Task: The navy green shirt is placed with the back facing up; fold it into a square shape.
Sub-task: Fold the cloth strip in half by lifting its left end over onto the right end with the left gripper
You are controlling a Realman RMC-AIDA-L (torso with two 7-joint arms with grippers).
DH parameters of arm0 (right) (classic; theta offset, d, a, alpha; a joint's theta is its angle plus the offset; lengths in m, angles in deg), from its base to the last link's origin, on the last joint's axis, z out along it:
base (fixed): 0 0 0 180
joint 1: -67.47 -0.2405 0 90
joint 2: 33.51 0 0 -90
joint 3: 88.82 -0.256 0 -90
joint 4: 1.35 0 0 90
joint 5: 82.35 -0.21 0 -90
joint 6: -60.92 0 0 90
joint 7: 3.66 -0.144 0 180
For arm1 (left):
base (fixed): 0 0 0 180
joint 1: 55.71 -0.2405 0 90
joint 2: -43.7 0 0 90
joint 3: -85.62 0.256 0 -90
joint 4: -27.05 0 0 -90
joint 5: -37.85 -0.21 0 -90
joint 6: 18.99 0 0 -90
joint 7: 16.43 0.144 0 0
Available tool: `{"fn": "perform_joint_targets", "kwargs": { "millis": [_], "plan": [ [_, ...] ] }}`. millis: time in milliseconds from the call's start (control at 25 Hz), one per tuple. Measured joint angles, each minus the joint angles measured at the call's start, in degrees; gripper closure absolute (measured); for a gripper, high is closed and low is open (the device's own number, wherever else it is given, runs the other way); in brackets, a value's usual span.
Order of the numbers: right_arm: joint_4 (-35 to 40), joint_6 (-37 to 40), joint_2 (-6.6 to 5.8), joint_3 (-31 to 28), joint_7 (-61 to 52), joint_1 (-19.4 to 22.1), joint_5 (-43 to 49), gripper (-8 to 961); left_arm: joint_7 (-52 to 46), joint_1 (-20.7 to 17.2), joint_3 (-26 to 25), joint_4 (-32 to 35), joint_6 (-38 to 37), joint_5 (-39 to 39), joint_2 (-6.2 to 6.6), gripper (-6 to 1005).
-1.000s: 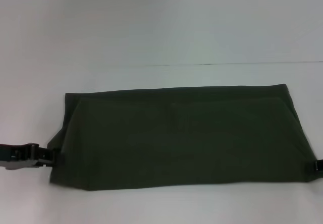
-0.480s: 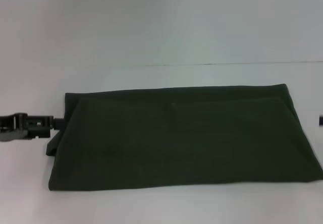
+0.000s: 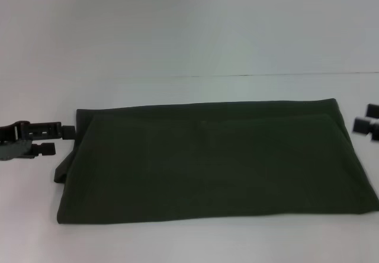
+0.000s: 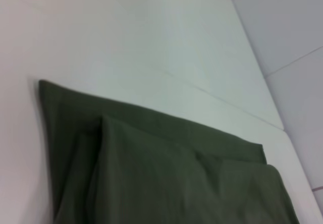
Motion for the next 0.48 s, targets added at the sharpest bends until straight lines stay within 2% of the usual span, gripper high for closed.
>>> {"fn": "perform_joint_targets", "kwargs": {
  "millis": [280,480],
  "plan": [
    [-3.8,7.9,2.09,0.7,22.9,0.4,1.3,39,-2.8,0.0,1.3,0.1,0.1,-3.1,-0.17,93],
    [-5.4,10.5,2.4,3.1,31.1,0.6,2.0,38,-4.9,0.1,1.4,0.4,1.4,-6.6,-0.16,91]
  ]
}}
